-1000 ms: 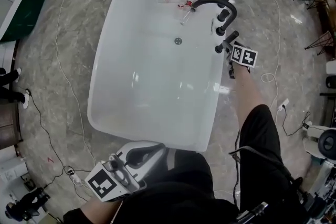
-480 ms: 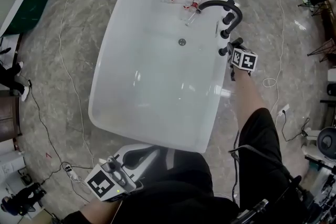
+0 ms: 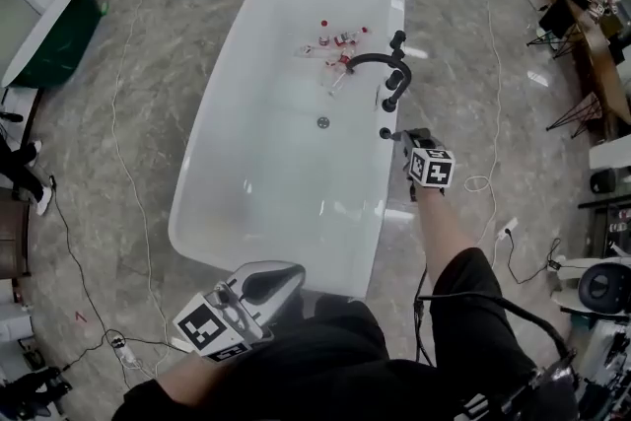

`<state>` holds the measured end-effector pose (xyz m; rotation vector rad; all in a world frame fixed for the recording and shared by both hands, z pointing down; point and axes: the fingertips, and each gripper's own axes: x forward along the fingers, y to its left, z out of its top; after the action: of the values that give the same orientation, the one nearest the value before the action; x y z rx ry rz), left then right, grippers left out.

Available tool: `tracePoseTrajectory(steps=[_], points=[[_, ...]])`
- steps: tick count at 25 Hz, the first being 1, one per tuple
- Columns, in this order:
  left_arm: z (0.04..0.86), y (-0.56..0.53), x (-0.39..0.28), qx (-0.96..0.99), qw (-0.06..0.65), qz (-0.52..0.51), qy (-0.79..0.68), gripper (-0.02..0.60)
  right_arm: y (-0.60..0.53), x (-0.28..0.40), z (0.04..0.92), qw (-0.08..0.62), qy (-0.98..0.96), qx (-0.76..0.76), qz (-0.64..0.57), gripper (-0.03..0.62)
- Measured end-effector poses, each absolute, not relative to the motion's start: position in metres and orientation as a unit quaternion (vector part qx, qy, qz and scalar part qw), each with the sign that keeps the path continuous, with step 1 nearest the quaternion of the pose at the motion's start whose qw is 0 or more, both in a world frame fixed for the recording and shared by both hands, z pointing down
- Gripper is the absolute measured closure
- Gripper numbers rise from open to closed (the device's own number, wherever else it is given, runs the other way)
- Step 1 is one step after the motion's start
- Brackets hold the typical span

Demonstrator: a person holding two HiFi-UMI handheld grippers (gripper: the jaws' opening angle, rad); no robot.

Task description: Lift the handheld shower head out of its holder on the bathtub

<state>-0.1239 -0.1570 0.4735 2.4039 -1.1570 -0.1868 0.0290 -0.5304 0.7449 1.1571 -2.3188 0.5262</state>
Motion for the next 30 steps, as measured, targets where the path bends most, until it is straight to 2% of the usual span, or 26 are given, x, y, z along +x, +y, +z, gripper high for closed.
tracePoseTrajectory(steps=[10,16,30], points=[[0.423,-0.142,-0.107,0.894,0.186,-0.107,-0.394,0.588,-0.422,0.032,0.642,0.208,-0.883,0.391,0.159,0.465],[0.409,-0.131,-0.094,0.905,0.174,-0.111,-0.372,0.588,-0.353,0.051,0.613,0.189,-0.88,0.402,0.171,0.465],[0.39,-0.121,-0.052,0.928,0.162,-0.118,-0.315,0.588,-0.249,0.065,0.526,0.099,-0.896,0.401,0.164,0.465]])
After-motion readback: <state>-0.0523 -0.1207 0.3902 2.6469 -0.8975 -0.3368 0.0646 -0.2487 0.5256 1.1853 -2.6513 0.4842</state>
